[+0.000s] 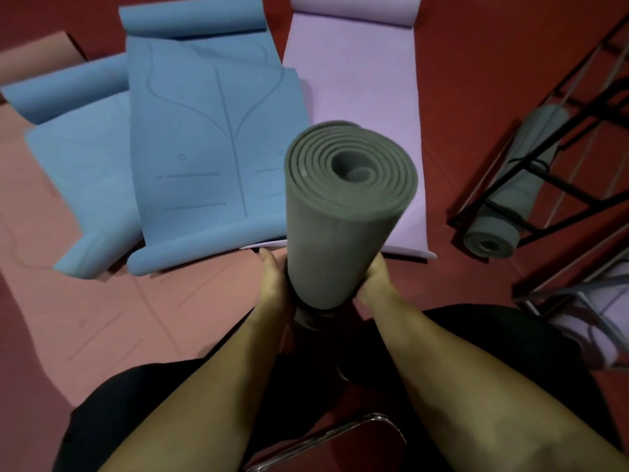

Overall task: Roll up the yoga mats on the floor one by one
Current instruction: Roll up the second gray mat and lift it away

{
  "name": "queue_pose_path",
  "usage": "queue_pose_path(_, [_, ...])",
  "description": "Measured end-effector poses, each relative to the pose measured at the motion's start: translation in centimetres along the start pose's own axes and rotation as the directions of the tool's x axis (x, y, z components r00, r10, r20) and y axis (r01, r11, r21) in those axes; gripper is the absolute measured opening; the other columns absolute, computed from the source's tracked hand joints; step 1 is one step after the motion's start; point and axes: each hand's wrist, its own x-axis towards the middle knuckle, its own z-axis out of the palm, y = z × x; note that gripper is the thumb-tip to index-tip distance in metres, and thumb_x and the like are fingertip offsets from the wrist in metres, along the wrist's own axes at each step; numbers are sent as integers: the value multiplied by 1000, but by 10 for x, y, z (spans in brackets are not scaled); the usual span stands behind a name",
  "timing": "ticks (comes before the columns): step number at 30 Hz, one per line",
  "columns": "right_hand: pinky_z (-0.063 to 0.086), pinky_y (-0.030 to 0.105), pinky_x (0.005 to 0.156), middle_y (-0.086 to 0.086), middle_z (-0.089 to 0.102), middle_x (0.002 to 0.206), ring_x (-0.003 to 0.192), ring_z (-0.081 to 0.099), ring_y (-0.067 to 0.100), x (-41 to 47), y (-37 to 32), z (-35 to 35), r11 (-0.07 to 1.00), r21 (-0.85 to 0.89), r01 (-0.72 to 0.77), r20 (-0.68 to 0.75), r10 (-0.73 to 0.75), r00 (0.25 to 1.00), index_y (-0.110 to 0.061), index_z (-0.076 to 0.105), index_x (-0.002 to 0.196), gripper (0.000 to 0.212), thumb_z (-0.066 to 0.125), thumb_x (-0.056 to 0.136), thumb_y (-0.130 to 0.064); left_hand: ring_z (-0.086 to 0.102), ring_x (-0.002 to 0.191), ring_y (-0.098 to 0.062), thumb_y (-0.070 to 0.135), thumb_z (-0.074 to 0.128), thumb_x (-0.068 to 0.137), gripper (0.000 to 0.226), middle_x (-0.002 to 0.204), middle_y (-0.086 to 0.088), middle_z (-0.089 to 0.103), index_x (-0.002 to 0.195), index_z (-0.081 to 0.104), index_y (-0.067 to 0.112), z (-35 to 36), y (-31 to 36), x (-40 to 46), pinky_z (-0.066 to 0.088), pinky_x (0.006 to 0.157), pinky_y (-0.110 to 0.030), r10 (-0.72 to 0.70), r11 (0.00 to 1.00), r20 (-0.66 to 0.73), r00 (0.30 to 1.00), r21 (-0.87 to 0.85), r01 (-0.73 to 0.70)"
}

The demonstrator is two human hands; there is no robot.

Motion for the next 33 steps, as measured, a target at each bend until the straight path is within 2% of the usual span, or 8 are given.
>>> queue_pose_path(6, [49, 39, 97, 29, 68, 101, 91, 66, 34, -21, -74, 28, 999, 21, 41, -131, -38, 991, 7, 61, 101, 66, 33, 102, -52, 61, 118, -34, 83, 16, 87, 100, 136, -21, 57, 146, 36, 5, 29, 91, 6, 53, 86, -40, 93, 994, 182, 979, 43, -103])
queue_pose_path(8, [51, 45, 97, 17, 71, 113, 100, 69, 31, -17, -109, 23, 1000, -8, 14, -126, -15, 992, -5, 65, 120, 69, 34, 95, -62, 60, 118, -30, 78, 15, 90, 89, 138, -22, 53, 148, 29, 12, 43, 115, -2, 53, 78, -36, 172, 982, 299, 939, 18, -186])
queue_pose_path(11, [55, 46, 89, 1, 73, 114, 101, 70, 25, -29, -149, 6, 997, -66, -32, -75, 27, 997, -19, 71, 105, 48, 45, 90, -56, 56, 125, -19, 80, 46, 80, 83, 144, -8, 51, 141, 34, 25, 65, 131, -13, 50, 95, -31, 242, 909, 487, 839, 190, -372])
queue_pose_path(15, [57, 57, 80, 10, 74, 108, 95, 71, 33, -49, -156, -30, 973, -225, -44, 15, 48, 999, -16, 68, 114, 55, 45, 92, -60, 41, 130, -1, 64, 77, 51, 132, 149, 17, 32, 157, 8, 27, 89, 122, -14, 32, 108, -18, 164, 284, 773, 613, 558, -780])
queue_pose_path(21, [59, 34, 64, 10, 74, 99, 82, 74, 26, -43, -119, -127, 951, -257, -174, 33, 188, 982, -14, 66, 115, 60, 36, 95, -62, 51, 128, -11, 64, 84, 48, 137, 154, 8, 38, 157, 5, 40, 130, 78, -5, 38, 111, -31, -142, 201, 731, 667, 681, -704])
queue_pose_path(24, [58, 29, 54, 12, 72, 91, 71, 73, 26, -45, -103, -181, 962, -170, -215, 38, 224, 974, -12, 66, 107, 57, 28, 99, -53, 52, 127, -12, 64, 81, 46, 134, 153, 7, 38, 156, 9, 41, 156, 39, -8, 39, 112, -34, -225, 237, 718, 658, 696, -678])
queue_pose_path(30, [55, 25, 53, 9, 70, 79, 61, 65, 23, -42, -62, -255, 957, 177, -229, 34, 226, 973, -12, 69, 95, 51, 28, 100, -42, 48, 125, -8, 44, 84, 73, 111, 152, 6, 41, 157, 13, 32, 213, -26, -6, 34, 103, -22, -399, 119, 646, 651, 741, -661])
queue_pose_path(33, [55, 31, 64, 12, 70, 101, 84, 64, 26, -39, -49, -283, 944, 257, -206, 10, 211, 978, -14, 68, 111, 45, 32, 98, -39, 41, 131, -7, 41, 82, 76, 109, 156, 6, 35, 159, 11, 26, 240, -54, -5, 28, 105, -20, -467, 40, 603, 647, 745, -666])
